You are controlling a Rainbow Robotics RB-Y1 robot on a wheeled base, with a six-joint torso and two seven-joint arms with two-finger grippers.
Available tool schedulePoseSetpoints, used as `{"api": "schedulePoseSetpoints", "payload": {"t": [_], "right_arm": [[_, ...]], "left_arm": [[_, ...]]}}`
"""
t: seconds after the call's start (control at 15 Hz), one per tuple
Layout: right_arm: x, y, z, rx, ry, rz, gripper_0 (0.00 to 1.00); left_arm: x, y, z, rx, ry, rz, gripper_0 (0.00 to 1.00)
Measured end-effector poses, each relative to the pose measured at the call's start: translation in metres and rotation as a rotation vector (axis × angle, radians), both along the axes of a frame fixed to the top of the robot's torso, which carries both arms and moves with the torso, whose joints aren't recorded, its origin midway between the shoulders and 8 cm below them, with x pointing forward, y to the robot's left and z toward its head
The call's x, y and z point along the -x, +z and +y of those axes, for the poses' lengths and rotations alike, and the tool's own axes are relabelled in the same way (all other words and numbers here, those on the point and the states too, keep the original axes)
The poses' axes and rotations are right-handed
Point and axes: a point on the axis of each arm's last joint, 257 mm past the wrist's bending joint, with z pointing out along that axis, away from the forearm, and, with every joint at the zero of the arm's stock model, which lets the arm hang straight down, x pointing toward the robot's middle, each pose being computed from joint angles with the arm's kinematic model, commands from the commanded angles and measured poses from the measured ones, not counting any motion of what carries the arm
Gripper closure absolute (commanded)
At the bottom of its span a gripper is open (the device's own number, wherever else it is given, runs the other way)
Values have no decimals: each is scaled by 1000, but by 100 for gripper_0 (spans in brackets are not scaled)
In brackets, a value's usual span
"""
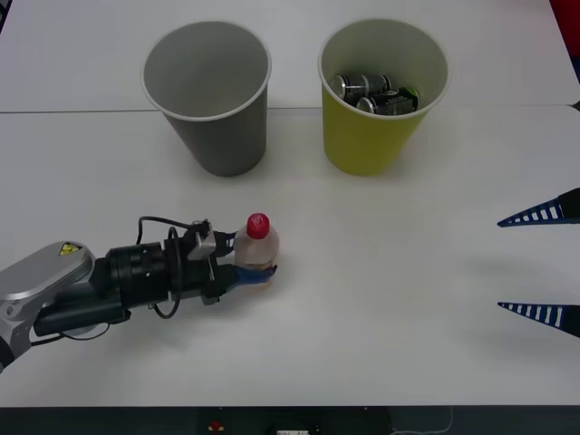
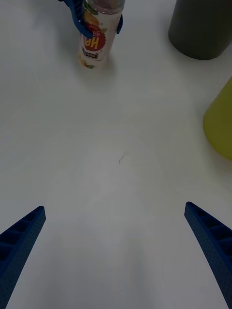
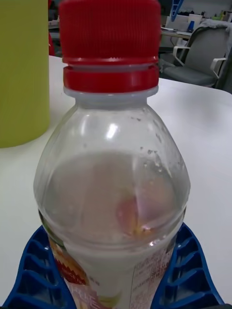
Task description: Put the can into the green bin and the plastic bottle into the gray bin
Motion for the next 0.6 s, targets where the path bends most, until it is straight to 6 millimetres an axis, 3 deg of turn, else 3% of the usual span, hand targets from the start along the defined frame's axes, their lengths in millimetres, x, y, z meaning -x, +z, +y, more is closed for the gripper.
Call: {"api": "schedulePoseSetpoints", "payload": {"t": [0.27, 0.6], "right_arm": [[0, 0, 0, 0, 0, 0, 0], [0, 0, 0, 0, 0, 0, 0]], "left_arm": [[3, 8, 13, -12, -16, 7, 100], [20, 42, 49, -19, -51, 94, 100]]}}
